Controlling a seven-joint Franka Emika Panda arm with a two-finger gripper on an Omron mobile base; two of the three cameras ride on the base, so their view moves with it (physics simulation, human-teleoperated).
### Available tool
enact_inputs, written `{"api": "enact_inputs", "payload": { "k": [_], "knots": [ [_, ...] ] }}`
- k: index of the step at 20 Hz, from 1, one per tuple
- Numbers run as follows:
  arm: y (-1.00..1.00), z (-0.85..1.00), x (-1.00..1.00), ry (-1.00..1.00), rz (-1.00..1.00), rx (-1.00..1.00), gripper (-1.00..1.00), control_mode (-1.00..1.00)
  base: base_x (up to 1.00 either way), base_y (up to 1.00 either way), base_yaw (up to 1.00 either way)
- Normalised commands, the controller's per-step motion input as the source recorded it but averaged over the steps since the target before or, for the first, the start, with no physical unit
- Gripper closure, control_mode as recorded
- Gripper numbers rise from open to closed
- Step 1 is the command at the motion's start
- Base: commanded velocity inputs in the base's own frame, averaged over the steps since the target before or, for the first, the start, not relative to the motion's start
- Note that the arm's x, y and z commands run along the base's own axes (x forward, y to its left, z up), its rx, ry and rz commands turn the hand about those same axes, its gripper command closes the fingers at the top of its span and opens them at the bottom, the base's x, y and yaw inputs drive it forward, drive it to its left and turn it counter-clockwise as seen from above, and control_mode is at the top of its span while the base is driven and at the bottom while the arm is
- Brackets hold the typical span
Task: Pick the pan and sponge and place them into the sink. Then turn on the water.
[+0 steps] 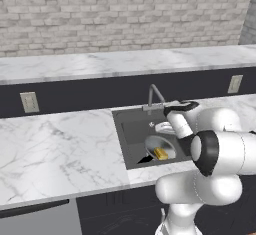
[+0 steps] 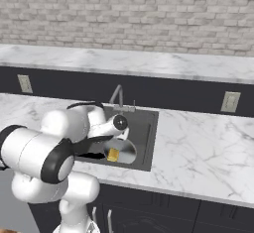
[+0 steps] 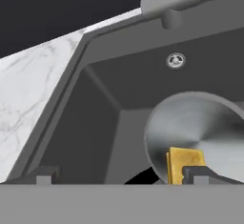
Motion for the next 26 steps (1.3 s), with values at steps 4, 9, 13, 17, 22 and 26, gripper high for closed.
{"api": "enact_inputs", "payload": {
  "k": [4,9,13,17,22,26],
  "knots": [
    [-0.33,0.20,-0.36,-0.04,-0.03,0.01,-1.00,-1.00,0.00,0.00,0.00],
    [-0.19,0.34,-0.25,-0.08,-0.03,-0.01,-1.00,-1.00,0.00,0.00,0.00],
    [-0.09,0.47,-0.19,-0.08,-0.03,-0.02,-1.00,-1.00,0.00,0.00,0.00],
    [-0.10,0.38,-0.07,-0.09,-0.02,-0.04,-1.00,-1.00,0.00,0.00,0.00],
    [-0.07,0.14,0.00,-0.11,0.00,-0.09,-1.00,-1.00,0.00,0.00,0.00],
    [-0.13,0.11,0.00,-0.14,0.00,-0.09,-1.00,-1.00,0.00,0.00,0.00]
  ]
}}
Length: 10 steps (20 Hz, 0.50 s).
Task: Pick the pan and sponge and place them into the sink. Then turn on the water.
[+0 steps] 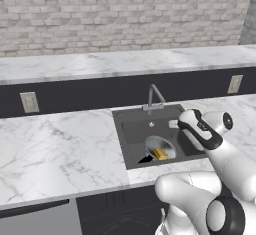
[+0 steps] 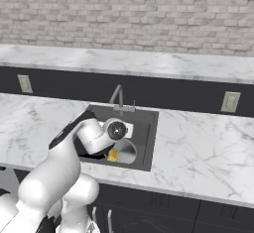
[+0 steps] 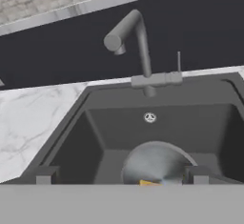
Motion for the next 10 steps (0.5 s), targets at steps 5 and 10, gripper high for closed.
{"api": "enact_inputs", "payload": {
  "k": [5,10],
  "knots": [
    [-0.11,0.08,0.02,-0.17,0.00,-0.09,-1.00,-1.00,0.00,0.00,0.00],
    [-0.08,0.01,0.06,-0.19,0.03,-0.08,-1.00,-1.00,0.00,0.00,0.00]
  ]
}}
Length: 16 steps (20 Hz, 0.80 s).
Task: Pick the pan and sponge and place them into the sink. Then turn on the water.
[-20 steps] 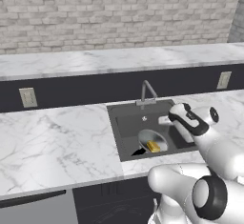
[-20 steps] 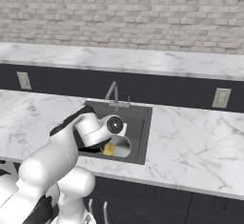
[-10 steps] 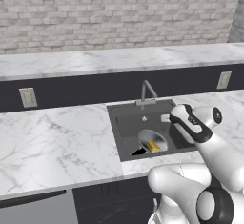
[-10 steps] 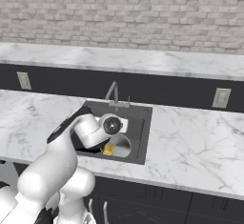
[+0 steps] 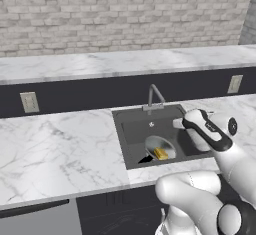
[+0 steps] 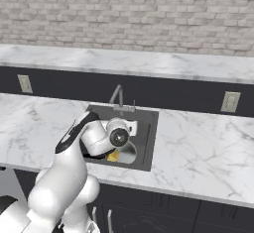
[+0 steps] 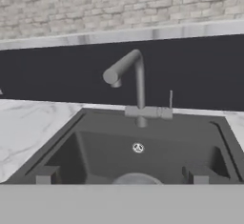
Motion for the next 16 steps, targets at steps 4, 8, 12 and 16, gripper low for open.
{"api": "enact_inputs", "payload": {
  "k": [4,8,12,16],
  "knots": [
    [-0.09,0.00,0.05,-0.20,0.04,-0.08,-1.00,-1.00,0.00,0.00,0.00],
    [-0.11,-0.06,0.06,-0.17,0.03,-0.01,-1.00,-1.00,0.00,0.00,0.00],
    [-0.14,-0.05,0.05,-0.15,0.00,0.00,-1.00,-1.00,0.00,0.00,0.00],
    [-0.10,-0.06,0.13,-0.10,-0.01,0.00,-1.00,-1.00,0.00,0.00,0.00]
  ]
}}
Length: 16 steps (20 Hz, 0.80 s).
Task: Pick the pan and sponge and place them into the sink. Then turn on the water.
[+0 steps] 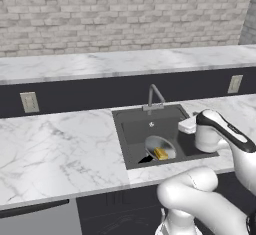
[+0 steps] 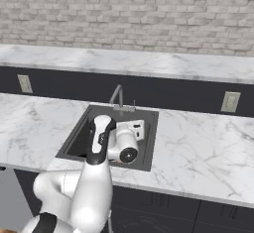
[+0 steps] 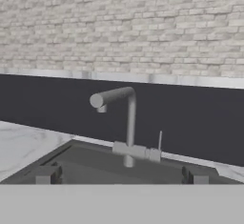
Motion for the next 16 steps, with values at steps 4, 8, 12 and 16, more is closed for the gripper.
{"api": "enact_inputs", "payload": {
  "k": [4,8,12,16],
  "knots": [
    [-0.05,-0.05,0.21,-0.05,-0.09,0.02,-1.00,-1.00,0.00,0.00,0.00],
    [0.01,-0.04,0.28,0.00,-0.01,0.01,-1.00,-1.00,0.00,0.00,0.00],
    [0.01,0.00,0.24,0.00,-0.01,0.00,-1.00,-1.00,0.00,0.00,0.00],
    [-0.08,-0.01,0.18,-0.04,-0.01,0.01,-1.00,-1.00,0.00,0.00,0.00]
  ]
}}
